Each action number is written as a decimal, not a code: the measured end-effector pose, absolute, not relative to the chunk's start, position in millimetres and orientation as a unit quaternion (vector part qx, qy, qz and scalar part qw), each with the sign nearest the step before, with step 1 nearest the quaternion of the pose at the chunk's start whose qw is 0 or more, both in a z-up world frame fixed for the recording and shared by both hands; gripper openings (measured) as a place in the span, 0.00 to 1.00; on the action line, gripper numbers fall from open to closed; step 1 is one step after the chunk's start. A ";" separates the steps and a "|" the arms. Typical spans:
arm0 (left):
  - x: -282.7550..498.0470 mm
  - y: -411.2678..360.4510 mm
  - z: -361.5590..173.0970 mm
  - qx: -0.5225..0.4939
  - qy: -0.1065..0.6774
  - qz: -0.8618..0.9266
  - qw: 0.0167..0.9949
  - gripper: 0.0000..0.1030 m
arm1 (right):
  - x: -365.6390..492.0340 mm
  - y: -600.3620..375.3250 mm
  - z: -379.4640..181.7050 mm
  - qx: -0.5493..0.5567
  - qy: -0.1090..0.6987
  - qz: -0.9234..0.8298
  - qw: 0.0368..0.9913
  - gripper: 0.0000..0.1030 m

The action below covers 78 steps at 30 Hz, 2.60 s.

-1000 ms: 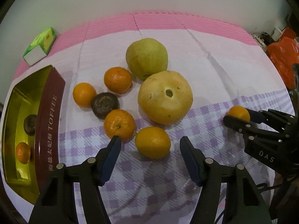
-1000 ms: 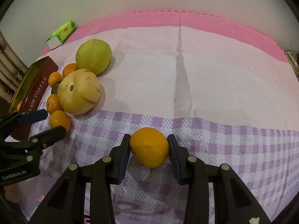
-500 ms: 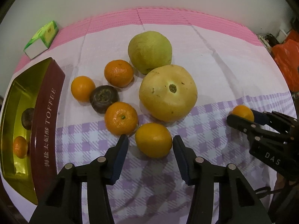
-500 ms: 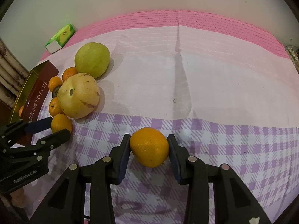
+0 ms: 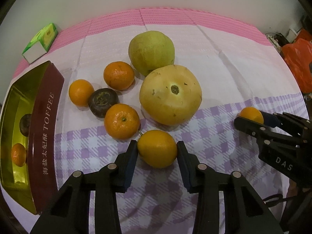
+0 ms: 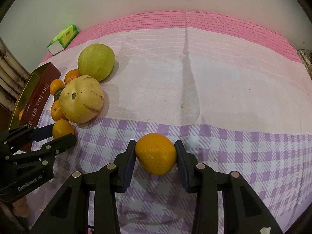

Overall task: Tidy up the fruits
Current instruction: 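Close the left gripper on another orange while the right gripper holds its orange, then carry the orange into the gold tin and open the left gripper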

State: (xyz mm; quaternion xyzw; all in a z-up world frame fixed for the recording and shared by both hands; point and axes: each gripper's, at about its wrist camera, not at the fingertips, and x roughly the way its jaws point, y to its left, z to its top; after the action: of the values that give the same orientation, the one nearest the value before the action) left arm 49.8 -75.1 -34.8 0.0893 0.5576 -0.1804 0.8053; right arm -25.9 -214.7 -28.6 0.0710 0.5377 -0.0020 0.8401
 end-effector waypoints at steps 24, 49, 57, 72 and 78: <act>46.9 -19.6 16.1 0.044 0.531 -0.161 0.831 0.40 | -26.1 -209.4 -30.1 0.056 0.536 -0.006 0.842 0.36; 66.8 108.3 -4.7 0.008 0.554 -0.016 0.832 0.40 | -26.2 -208.1 -30.1 0.048 0.535 -0.010 0.844 0.36; 66.6 115.1 -19.6 0.013 0.565 -0.005 0.825 0.40 | -26.3 -207.5 -30.5 0.046 0.534 -0.011 0.844 0.36; 67.3 131.0 -42.8 0.006 0.577 0.004 0.817 0.40 | -25.9 -205.4 -30.6 0.036 0.536 -0.015 0.843 0.36; 67.7 131.0 -43.0 0.006 0.574 0.001 0.819 0.40 | -25.7 -204.7 -30.4 0.033 0.537 -0.017 0.843 0.36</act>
State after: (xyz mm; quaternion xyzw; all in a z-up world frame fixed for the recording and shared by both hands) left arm 67.7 131.0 -43.0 0.0055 0.5743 0.0008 0.8186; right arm -25.7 -204.7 -30.4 0.0332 0.5366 -0.0174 0.8430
